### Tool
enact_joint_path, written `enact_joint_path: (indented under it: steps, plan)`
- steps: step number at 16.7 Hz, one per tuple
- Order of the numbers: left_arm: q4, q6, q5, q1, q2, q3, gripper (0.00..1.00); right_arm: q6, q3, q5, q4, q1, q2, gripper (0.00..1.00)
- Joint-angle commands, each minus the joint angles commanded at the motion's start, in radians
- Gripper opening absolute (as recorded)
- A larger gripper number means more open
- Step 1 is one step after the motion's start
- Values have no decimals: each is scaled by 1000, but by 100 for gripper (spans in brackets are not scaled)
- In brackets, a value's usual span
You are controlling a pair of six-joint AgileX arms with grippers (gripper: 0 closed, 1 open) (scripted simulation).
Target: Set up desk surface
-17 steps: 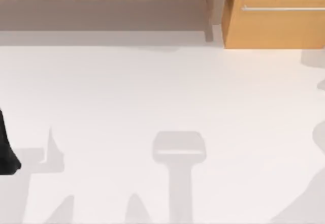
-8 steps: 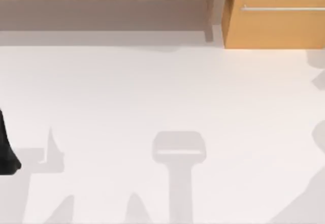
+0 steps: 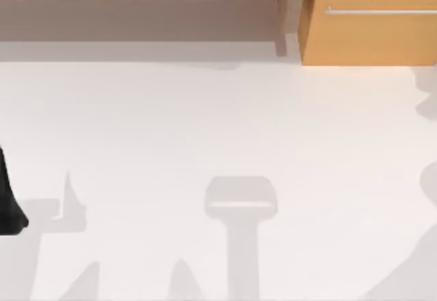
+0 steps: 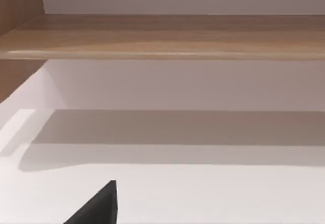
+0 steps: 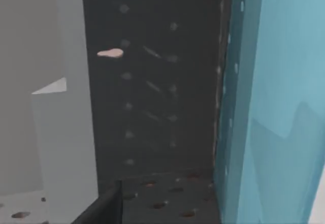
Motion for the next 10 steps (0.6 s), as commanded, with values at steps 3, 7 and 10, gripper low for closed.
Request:
enact_joint_path:
  steps: [3,7,10]
  plan:
    - [0,0,0,0,0,0,100,-8,-54,-20,16,-12,-50,100]
    - [0,0,0,0,0,0,100,-18,-142,-48,42,-48,-114,100]
    - [0,0,0,0,0,0,100,-20,-190,-62,51,-66,-131,100]
